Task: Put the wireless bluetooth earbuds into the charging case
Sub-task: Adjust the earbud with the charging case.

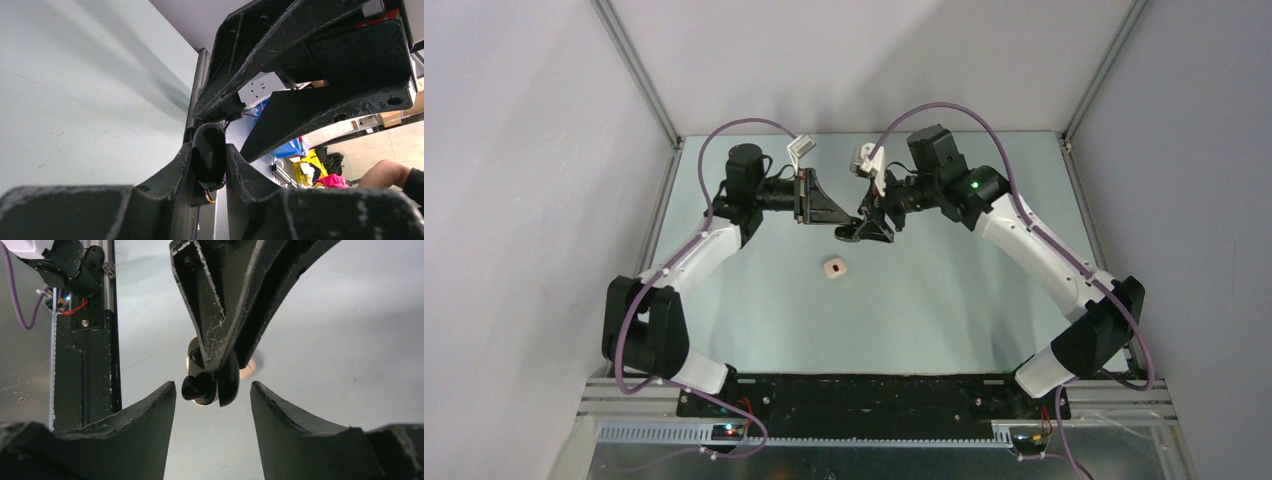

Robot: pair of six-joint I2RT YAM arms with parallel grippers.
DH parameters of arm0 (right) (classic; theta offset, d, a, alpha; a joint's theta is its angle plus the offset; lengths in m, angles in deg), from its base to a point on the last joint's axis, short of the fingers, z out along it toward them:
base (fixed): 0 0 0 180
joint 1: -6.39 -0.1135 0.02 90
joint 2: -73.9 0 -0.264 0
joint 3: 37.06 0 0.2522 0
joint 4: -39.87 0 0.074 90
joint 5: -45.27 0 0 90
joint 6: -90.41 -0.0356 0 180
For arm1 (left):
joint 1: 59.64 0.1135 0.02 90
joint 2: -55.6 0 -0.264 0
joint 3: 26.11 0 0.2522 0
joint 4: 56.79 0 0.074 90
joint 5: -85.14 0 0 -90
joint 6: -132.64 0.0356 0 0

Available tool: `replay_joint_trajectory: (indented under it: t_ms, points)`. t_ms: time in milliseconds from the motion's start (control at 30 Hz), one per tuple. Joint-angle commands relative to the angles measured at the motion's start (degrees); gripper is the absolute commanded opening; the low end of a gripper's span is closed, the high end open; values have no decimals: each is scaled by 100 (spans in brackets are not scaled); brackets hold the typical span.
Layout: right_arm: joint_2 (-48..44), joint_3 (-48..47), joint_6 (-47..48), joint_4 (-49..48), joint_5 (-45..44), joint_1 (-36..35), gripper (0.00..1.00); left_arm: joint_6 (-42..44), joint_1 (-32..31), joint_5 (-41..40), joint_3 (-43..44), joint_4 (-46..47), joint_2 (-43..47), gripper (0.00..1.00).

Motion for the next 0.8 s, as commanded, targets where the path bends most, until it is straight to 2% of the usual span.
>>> replay_joint_trajectory:
  t_ms: [0,167,400,533,633,767]
  points:
    - [-74,-37,201,-8,289,-35,61,142,-46,200,24,226,190,0]
    - [-104,50,145,-69,95,-79,61,141,-86,246,31,230,194,0]
    - [-70,171,-94,-394,-828,-215,56,141,-130,314,2,231,225,0]
    - [-117,179,-299,-611,-955,-237,55,131,-129,299,-12,235,203,0]
    - [-170,106,-523,-675,-843,-225,56,131,-131,266,-17,239,161,0]
    - [-497,18,-885,-651,282,109,62,171,-126,214,4,239,18,0]
